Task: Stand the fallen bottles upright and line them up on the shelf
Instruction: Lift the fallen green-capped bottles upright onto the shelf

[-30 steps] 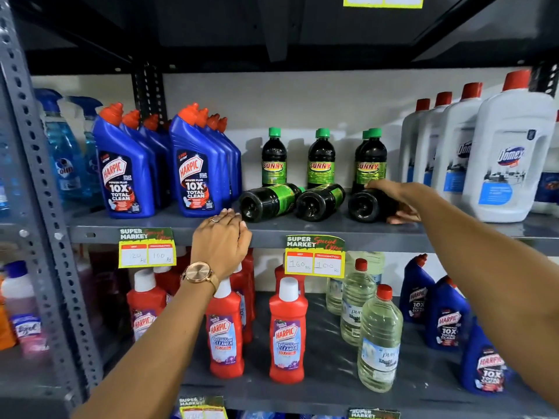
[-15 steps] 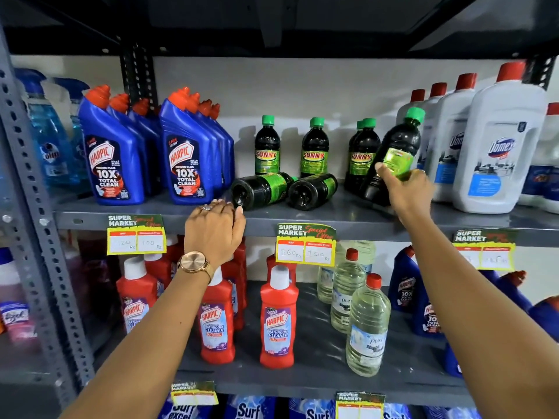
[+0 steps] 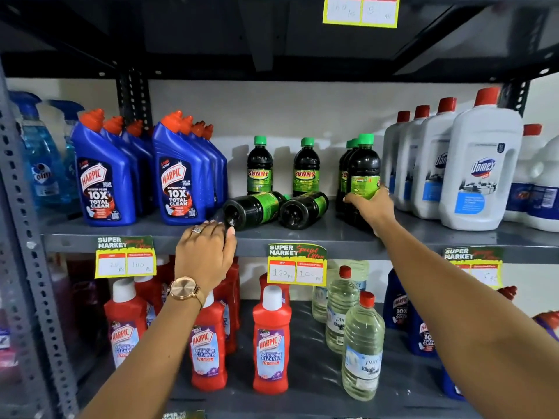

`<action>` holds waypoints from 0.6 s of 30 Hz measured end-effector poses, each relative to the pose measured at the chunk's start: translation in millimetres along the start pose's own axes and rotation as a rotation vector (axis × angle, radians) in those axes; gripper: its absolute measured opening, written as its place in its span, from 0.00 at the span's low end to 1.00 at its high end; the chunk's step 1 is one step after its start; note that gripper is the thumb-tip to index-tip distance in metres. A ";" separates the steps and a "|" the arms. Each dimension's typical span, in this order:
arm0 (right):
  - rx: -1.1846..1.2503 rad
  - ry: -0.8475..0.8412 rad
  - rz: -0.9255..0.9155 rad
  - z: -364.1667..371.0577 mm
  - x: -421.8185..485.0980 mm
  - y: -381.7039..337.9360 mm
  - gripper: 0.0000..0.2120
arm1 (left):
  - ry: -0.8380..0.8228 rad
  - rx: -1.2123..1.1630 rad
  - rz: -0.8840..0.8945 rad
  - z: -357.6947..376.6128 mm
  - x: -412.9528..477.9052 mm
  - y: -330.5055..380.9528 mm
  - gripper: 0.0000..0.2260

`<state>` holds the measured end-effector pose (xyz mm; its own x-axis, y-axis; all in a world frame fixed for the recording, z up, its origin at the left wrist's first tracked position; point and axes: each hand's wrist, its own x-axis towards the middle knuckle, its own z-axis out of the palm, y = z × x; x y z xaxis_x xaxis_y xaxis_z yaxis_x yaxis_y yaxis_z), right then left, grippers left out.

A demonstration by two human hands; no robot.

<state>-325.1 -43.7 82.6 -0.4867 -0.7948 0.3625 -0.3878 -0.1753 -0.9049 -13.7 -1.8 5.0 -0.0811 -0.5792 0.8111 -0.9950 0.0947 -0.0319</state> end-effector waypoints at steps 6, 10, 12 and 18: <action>-0.003 -0.023 0.012 -0.6 9.4 12.7 0.26 | 0.035 -0.050 -0.024 1.0 -0.5 1.4 0.22; -0.293 0.069 -0.026 1.1 10.2 14.5 0.42 | 0.034 -0.060 -0.026 0.4 0.1 2.0 0.22; -0.352 0.060 0.013 1.7 8.2 11.8 0.46 | 0.050 -0.062 -0.028 -0.3 -0.8 2.4 0.21; -0.215 0.028 -0.008 -1.0 8.8 14.2 0.33 | 0.067 -0.069 -0.044 -1.8 -1.5 4.3 0.20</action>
<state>-335.7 -52.6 73.2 -0.5037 -0.7767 0.3781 -0.5482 -0.0508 -0.8348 -17.7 0.9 4.7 -0.0311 -0.5289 0.8481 -0.9910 0.1270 0.0428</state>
